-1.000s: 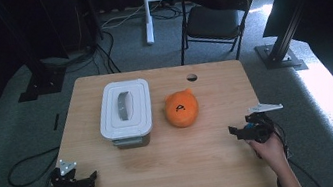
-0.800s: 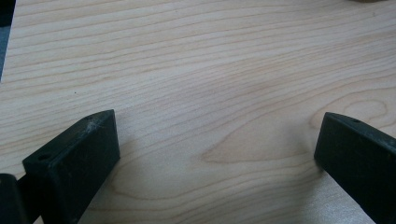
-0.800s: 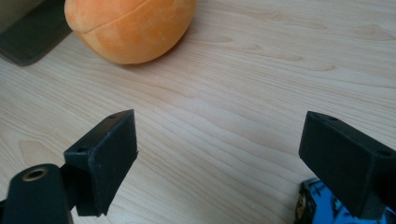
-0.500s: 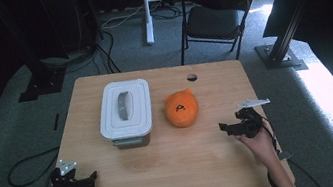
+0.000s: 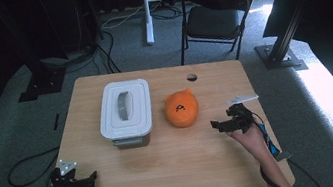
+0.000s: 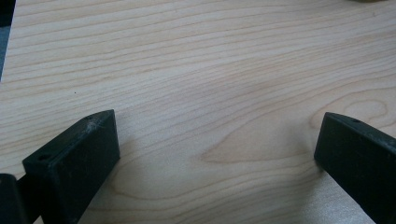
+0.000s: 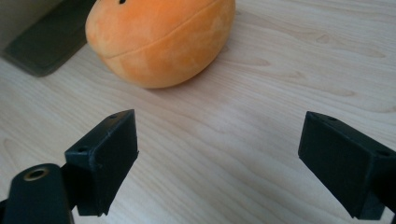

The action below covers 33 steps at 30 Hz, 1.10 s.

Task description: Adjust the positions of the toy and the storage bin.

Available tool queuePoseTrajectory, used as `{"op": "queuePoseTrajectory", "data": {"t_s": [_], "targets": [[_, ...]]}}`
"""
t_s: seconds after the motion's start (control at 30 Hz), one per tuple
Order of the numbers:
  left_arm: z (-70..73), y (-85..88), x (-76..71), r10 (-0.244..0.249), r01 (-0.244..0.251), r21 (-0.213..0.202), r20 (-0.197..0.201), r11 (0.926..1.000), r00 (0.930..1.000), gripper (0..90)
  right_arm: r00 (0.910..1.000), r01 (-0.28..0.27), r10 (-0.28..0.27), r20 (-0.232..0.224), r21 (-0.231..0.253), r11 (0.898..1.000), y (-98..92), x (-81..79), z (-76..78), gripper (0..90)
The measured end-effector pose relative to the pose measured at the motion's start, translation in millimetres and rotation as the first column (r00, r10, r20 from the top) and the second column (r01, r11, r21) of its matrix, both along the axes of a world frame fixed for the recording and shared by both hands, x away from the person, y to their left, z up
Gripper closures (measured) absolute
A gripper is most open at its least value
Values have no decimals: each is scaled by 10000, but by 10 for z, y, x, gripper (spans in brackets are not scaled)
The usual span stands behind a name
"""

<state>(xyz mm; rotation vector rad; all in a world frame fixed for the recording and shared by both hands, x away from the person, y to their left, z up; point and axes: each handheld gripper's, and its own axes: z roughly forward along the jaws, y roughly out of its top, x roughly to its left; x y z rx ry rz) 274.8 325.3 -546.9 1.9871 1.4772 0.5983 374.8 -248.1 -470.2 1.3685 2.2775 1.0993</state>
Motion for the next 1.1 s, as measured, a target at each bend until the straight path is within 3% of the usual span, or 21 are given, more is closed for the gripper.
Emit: {"op": "queuePoseTrajectory", "data": {"t_s": [0.23, 0.6, 0.8, 0.97, 1.1], "targets": [[0, 0, 0, -6, 6, -7, 5, 10000, 10000, 4, 9997, -236, 235, -40, -239, 9994, 144, 97, 15, 124], [0, 1, 0, -17, 17, -7, 6, 10000, 10000, 4, 9990, -424, 421, -165, -235, 9988, 324, 216, -54, 140], [0, 1, 0, -18, 18, -7, 7, 10000, 10000, 4, 9990, -440, 445, 59, -694, 9966, 415, 263, -103, 221], [0, 1, 0, -17, 17, -7, 7, 10000, 10000, 5, 9980, -632, 631, -37, -422, 9971, 472, 305, -139, 246], [0, 1, 0, -19, 19, -6, 5, 10000, 10000, 4, 9959, -897, 900, 18, -541, 9945, 555, 337, -160, 268]]}}
